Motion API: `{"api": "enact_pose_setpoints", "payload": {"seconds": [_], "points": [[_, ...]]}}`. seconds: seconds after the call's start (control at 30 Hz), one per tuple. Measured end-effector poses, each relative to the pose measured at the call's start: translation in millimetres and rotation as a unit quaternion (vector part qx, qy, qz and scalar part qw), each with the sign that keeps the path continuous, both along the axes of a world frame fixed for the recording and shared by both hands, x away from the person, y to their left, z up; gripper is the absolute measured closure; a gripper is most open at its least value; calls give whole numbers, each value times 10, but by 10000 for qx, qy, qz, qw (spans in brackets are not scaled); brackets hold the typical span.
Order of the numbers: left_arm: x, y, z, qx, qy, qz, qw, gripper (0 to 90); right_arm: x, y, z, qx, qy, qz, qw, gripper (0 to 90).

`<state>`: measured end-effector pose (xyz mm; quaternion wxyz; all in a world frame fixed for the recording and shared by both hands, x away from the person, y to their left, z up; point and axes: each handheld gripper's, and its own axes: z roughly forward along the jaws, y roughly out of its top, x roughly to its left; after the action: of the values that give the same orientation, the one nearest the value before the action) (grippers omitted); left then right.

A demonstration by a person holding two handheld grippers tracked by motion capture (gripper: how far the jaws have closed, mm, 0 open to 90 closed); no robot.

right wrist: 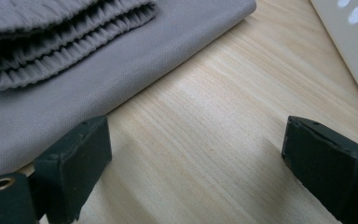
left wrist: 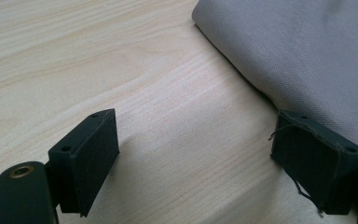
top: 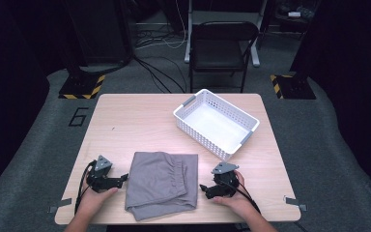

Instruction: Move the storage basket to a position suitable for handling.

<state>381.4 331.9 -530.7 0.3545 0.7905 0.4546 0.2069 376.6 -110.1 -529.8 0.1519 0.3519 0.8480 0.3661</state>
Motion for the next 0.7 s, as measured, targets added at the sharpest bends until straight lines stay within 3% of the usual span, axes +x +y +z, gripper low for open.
{"api": "enact_pose_setpoints", "payload": {"seconds": [0.53, 0.7], "points": [[-7, -4, 11, -38, 51, 116, 9999, 166, -1, -1, 1, 4, -1, -12, 10000, 82], [-3, -3, 17, -57, 25, 209, 9998, 207, -12, -11, 8, 23, -47, -5, 10000, 144]]}}
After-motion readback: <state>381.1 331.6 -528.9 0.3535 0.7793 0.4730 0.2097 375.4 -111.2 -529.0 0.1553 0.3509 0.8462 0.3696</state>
